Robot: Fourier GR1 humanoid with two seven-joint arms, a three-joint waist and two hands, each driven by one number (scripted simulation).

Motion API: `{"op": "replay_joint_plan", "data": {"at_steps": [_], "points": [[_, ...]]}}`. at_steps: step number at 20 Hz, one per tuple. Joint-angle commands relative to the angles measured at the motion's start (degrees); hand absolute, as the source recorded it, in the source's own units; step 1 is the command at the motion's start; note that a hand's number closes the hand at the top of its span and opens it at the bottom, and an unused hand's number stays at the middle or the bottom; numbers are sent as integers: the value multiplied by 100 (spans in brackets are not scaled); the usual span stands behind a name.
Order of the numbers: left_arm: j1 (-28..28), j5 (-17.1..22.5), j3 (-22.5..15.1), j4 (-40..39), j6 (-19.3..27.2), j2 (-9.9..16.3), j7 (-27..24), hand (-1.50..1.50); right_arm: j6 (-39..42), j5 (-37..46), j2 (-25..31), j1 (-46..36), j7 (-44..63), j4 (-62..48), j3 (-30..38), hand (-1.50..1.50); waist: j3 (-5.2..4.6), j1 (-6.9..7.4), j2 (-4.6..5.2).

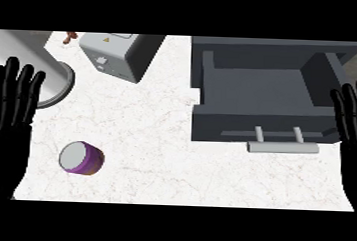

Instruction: Pick up the can, place it into the drawer and close the drawer

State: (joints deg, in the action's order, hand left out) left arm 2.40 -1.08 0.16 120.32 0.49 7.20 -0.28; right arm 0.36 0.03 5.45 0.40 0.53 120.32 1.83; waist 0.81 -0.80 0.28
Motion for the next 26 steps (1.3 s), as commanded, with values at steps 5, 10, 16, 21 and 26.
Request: {"op": "replay_joint_plan", "data": {"at_steps": [5, 10, 16, 21, 26], "points": [[-157, 2418, -540, -94, -2633, 816, -370, -150, 172, -157, -18, -68, 28, -71, -154, -150, -119, 10, -18], [-927, 3010, -192, -901, -4065, 2232, 71, -150, -506, 64, -219, 469, 919, -226, 252, -150, -109, 28, 1], [-901, 4444, 1323, -2190, -5830, 3623, -590, -150, -237, -440, 102, 680, 965, -150, 831, -150, -85, 67, -22], [-715, 4658, 1711, -3314, -6839, 4064, -778, -150, 299, -1027, 264, 1456, 591, 90, 1257, -150, -83, -4, -30], [-448, 4932, 1767, -3855, -7054, 4256, -523, -150, 457, -1053, 86, 1795, 491, 372, 1195, -150, -83, 1, -31]]}}
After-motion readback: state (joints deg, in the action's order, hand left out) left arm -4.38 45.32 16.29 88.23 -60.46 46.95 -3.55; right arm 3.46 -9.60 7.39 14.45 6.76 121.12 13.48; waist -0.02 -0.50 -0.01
